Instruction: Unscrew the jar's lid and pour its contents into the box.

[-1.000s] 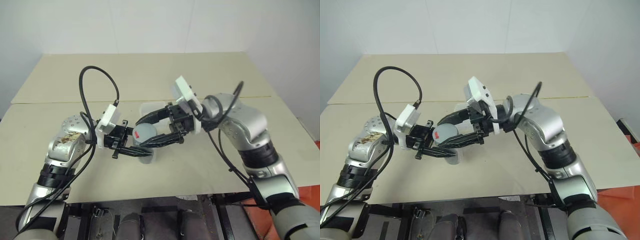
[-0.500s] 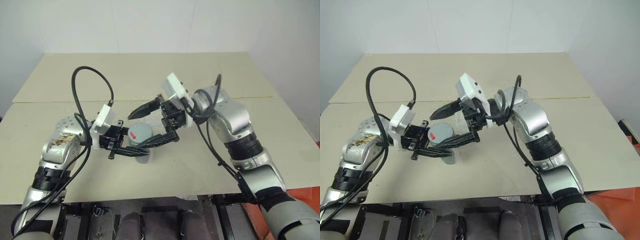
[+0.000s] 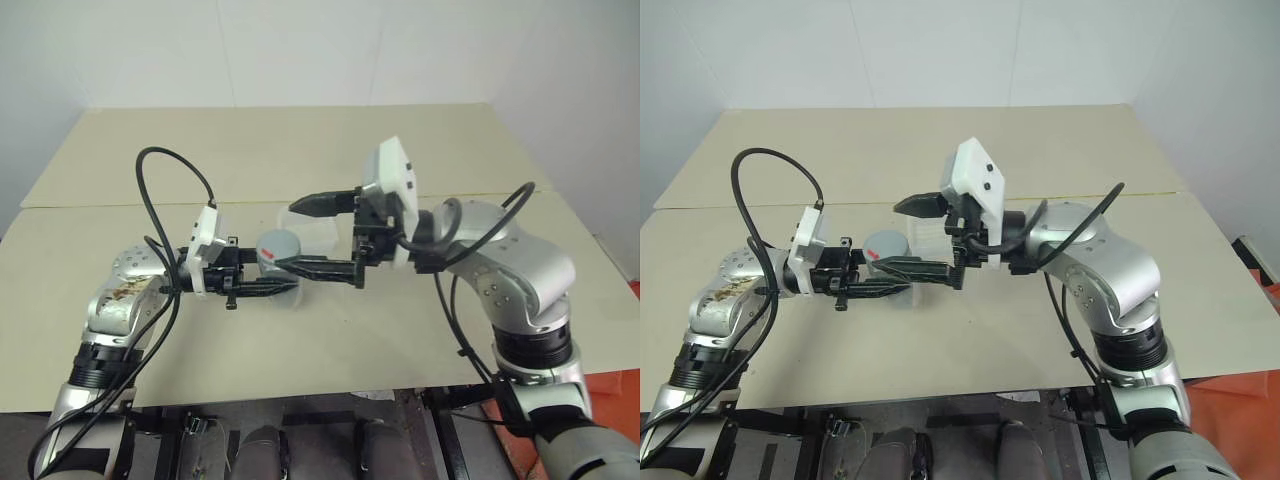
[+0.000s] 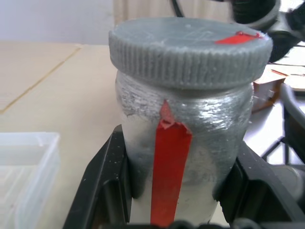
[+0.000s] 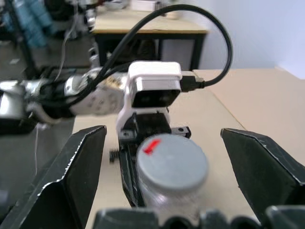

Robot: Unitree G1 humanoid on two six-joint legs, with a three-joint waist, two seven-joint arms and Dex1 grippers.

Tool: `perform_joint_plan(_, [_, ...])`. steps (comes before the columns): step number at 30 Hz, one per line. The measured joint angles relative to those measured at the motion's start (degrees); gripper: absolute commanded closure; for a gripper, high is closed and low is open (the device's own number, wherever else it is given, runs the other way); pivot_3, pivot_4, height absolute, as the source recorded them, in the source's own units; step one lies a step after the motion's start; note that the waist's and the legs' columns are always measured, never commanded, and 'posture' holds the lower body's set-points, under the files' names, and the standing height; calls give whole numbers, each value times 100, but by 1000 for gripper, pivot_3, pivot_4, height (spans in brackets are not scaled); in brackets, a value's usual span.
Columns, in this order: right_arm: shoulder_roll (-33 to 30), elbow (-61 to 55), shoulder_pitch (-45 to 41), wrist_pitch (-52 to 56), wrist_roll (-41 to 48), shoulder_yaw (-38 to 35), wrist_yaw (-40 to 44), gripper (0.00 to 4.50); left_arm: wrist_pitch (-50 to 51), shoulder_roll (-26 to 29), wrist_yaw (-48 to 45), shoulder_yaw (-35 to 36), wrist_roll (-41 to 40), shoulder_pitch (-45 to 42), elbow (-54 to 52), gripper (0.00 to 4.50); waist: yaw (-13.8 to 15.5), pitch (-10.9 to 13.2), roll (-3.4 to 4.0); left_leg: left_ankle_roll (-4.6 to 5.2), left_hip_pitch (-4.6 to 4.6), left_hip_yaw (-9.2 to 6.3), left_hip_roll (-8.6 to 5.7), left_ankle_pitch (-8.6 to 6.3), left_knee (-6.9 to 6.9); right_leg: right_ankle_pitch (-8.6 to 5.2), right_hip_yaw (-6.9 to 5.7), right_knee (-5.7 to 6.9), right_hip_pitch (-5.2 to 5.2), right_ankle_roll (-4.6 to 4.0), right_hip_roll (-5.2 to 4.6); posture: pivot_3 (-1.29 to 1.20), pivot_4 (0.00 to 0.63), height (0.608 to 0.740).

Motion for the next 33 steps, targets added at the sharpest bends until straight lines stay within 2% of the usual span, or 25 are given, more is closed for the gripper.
perform_joint_plan(4, [191, -81, -85, 255, -273, 379, -686, 33, 69, -35, 194, 0, -11, 10, -79, 2565, 3, 0, 0, 1, -2, 1, -1, 0, 0, 0, -1, -2, -1, 0, 0, 0, 150, 740])
perform_joint_plan(12, [570, 281, -288, 325, -954, 922, -1489, 33, 96, 43, 301, 87, -27, 56, -191, 2565, -4, 0, 0, -1, -2, 0, 0, 1, -1, 0, -1, -1, -3, 0, 0, 0, 150, 740])
perform_joint_plan(20, [555, 297, -279, 328, -952, 949, -1492, 33, 104, 82, 343, 100, -29, 134, -234, 2565, 4, 0, 0, 0, -6, 0, 0, 0, -1, 0, -2, -4, -3, 0, 0, 0, 150, 740])
perform_joint_plan(33, [-66, -81, -20, 324, -625, 760, -1146, 33, 214, 261, 342, 169, -74, 262, -339, 2565, 0, 0, 0, 2, -5, -1, 0, -1, -1, 0, -2, -8, -3, 0, 0, 0, 150, 740])
